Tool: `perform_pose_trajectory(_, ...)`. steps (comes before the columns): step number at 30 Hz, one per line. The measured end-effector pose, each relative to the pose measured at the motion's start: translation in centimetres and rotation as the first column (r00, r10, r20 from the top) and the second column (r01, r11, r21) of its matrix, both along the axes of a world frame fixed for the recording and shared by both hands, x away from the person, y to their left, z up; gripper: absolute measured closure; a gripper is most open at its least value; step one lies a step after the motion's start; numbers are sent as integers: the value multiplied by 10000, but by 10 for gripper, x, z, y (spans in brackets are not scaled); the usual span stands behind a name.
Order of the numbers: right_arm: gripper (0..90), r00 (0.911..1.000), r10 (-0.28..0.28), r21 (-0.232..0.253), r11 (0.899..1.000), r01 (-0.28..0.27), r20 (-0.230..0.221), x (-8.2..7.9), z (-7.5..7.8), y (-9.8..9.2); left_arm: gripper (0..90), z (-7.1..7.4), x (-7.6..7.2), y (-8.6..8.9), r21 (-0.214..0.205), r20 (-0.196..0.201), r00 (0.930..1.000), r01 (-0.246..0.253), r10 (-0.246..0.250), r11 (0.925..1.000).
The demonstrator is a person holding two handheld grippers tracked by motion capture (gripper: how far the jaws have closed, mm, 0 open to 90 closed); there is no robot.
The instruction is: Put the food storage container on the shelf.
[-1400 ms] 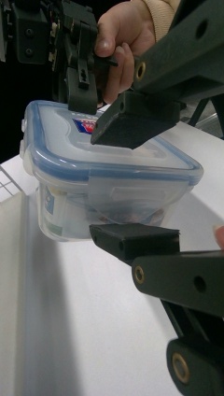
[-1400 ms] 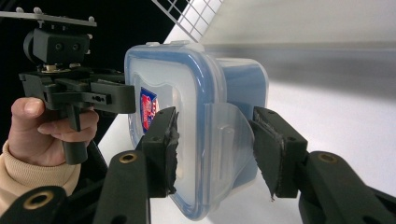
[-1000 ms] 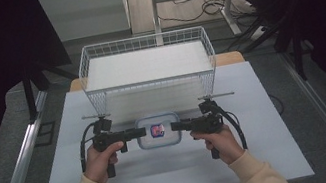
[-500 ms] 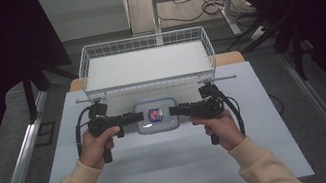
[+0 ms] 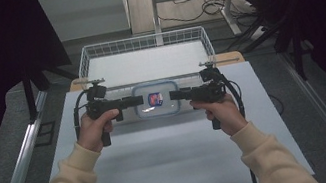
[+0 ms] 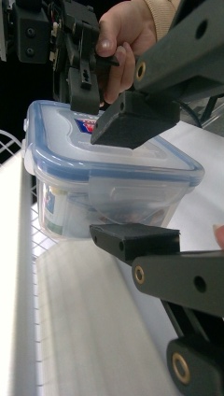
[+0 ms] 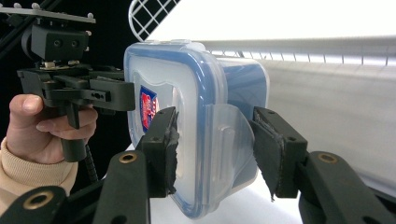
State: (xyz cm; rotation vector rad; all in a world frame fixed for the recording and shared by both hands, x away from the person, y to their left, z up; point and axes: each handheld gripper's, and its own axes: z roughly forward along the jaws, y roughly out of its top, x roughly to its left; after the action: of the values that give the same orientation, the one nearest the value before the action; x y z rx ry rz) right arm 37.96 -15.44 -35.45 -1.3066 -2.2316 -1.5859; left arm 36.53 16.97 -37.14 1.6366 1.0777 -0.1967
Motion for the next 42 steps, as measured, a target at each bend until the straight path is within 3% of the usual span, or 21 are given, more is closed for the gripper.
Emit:
perform_pose_trajectory(14, 522, 9991, 30, 84, 10000, -34, 412, 15, 27, 1, 515, 29, 16, 0, 104, 369, 9993, -31, 27, 9999)
perform_pose_trajectory(25, 522, 9984, 45, 146, 9999, -54, 566, 43, 46, 1, 515, 49, 44, 2, 122, 552, 9984, -86, 80, 9999)
perform_pose_trajectory(36, 522, 9994, 65, -98, 9999, -62, 329, 80, 56, 5, 515, 50, 82, 6, -61, 242, 9997, 27, -25, 10000)
perform_pose_trajectory(42, 522, 9996, 73, -48, 10000, -72, 272, 94, 59, 5, 515, 53, 94, 6, -85, 216, 9998, -30, 31, 10000)
